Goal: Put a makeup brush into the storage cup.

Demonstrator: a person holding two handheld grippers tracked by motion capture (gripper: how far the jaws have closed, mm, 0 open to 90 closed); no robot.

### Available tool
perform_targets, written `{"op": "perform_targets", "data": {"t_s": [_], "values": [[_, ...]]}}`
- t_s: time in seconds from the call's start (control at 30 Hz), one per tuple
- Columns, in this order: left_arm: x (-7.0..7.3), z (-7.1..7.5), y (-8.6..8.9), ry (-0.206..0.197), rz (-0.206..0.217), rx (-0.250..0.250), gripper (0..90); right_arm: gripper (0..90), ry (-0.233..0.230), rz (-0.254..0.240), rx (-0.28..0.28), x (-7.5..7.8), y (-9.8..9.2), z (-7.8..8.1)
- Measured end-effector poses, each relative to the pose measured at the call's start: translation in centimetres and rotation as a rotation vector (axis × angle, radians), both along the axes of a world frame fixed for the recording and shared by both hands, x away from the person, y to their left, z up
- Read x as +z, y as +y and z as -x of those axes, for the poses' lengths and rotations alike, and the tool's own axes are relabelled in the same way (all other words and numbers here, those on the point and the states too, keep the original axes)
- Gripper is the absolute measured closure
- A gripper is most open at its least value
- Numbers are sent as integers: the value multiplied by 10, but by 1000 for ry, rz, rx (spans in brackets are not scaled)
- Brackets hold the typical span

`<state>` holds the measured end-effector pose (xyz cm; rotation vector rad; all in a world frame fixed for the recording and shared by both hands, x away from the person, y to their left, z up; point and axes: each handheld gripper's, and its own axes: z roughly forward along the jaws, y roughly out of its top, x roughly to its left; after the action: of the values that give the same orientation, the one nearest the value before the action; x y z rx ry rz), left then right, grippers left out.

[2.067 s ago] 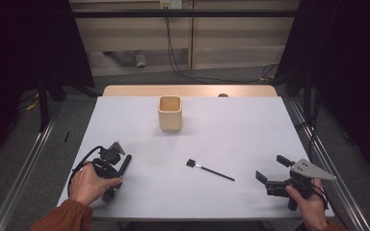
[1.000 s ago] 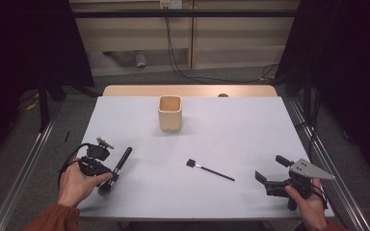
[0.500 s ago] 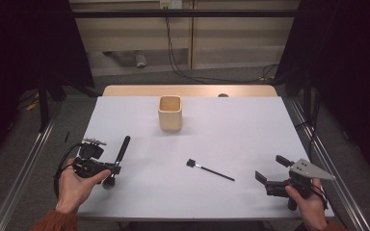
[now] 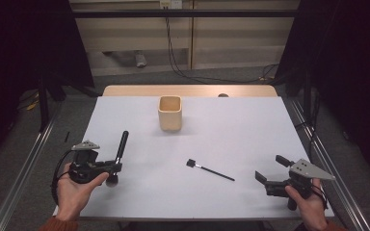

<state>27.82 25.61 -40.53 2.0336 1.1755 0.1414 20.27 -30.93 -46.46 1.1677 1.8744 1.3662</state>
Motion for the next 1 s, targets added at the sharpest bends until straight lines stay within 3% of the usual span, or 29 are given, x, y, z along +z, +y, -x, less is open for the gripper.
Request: {"op": "perform_targets", "data": {"t_s": [0.13, 0.43, 0.7, 1.0], "values": [[2, 5, -4, -68, 14, -19, 706, 2, -2, 0, 1, 0, 0, 0], [8, 12, -15, -164, 49, -44, 706, 3, -7, -2, 3, 1, 0, 1], [8, 10, -25, -200, 60, -78, 706, 3, -10, -10, 3, 1, 0, 2], [13, 10, -45, -235, 54, -153, 708, 3, -16, -14, 3, 2, 1, 2]]}}
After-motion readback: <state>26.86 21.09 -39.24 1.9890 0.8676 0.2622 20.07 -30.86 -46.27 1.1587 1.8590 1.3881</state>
